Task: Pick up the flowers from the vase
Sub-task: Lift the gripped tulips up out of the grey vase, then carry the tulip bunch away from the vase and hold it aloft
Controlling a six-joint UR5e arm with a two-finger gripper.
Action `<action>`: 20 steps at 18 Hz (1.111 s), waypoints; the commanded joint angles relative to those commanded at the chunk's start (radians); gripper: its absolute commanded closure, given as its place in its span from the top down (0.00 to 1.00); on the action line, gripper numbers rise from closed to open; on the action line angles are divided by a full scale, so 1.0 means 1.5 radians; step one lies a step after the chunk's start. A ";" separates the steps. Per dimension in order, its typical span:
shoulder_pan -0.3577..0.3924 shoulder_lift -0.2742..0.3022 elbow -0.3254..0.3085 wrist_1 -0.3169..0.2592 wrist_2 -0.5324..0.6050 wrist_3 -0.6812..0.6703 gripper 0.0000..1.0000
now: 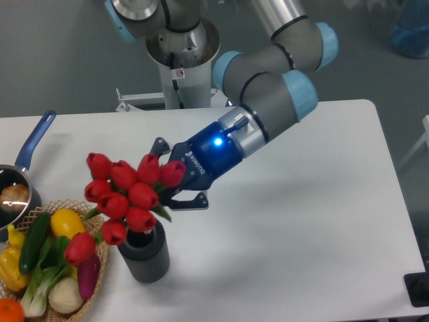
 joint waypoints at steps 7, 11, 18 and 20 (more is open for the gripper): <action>0.042 0.002 0.001 0.000 -0.026 -0.027 0.06; 0.075 -0.002 -0.013 -0.003 -0.003 -0.045 0.06; 0.172 -0.009 -0.016 -0.001 0.101 -0.066 0.06; 0.198 -0.017 -0.017 0.000 0.113 -0.034 0.12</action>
